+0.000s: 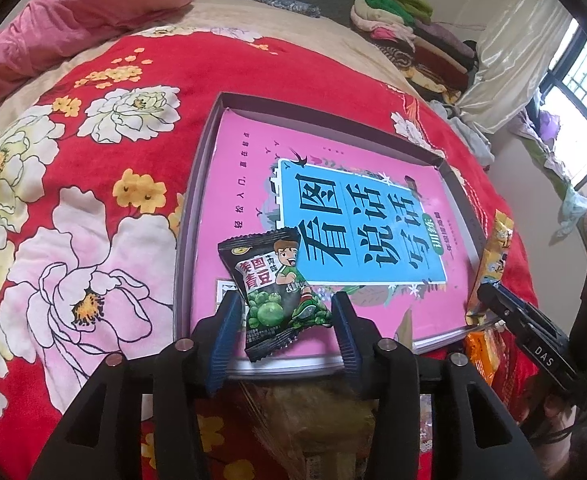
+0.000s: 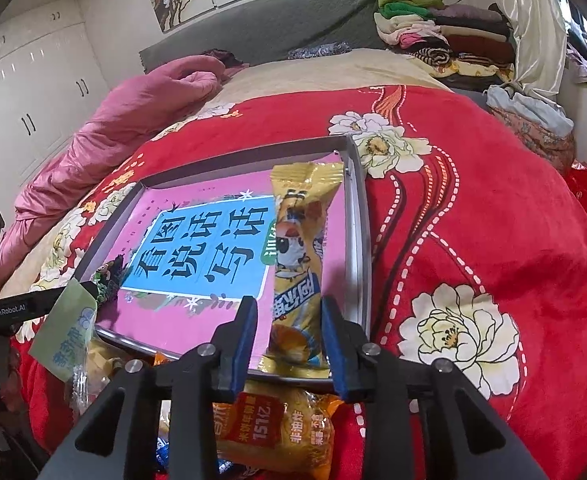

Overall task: Organize snacks
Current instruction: 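Release the pea packet into the tray with the left tool while the right releases the yellow bag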

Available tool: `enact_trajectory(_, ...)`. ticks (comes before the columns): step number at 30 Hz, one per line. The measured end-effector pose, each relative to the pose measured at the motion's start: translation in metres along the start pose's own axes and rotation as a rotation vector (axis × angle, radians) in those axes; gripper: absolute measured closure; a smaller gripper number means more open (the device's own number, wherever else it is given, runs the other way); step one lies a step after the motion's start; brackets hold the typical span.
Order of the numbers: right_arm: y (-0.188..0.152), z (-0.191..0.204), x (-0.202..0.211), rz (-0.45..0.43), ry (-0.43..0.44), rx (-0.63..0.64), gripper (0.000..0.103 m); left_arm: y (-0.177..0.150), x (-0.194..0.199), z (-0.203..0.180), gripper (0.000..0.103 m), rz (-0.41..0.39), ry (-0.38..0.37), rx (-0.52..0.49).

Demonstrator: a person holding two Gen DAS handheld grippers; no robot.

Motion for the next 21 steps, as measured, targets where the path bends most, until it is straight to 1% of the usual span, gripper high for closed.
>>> enact_trajectory(5, 0.0, 0.001, 0.002, -0.01, 0.004, 0.005, 0.064, 0.0, 0.005, 0.0, 0.049, -0.006, -0.001, 0.005)
enact_trajectory(7, 0.001, 0.002, 0.004, -0.018, 0.004, 0.006, 0.061, 0.001, 0.008, 0.0, 0.046, -0.011, -0.006, 0.008)
enact_trajectory(9, 0.002, 0.001, 0.006, -0.026, -0.003, 0.005, 0.055, 0.001, 0.011, 0.0, 0.045, -0.014, -0.009, 0.009)
enact_trajectory(12, 0.003, -0.002, 0.01, -0.038, -0.002, -0.011, 0.055, 0.002, 0.017, 0.0, 0.04, -0.023, -0.012, 0.01)
enact_trajectory(16, 0.005, -0.005, 0.015, -0.057, 0.004, -0.029, 0.055, 0.004, 0.025, -0.002, 0.037, -0.041, -0.022, 0.008)
enact_trajectory(21, 0.007, -0.004, 0.023, -0.079, 0.016, -0.031, 0.054, 0.007, 0.036, -0.006, 0.031, -0.077, -0.033, -0.01)
Point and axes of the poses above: each gripper's, at about its wrist camera, not at the fingertips, and x roughly against the way its jaws point, z to its left, y to its top, the point moved 3 cm from there along -x, roughly the way its jaws point, and after that the axes turned 5 degrees about -x, right-handed, at the moved point
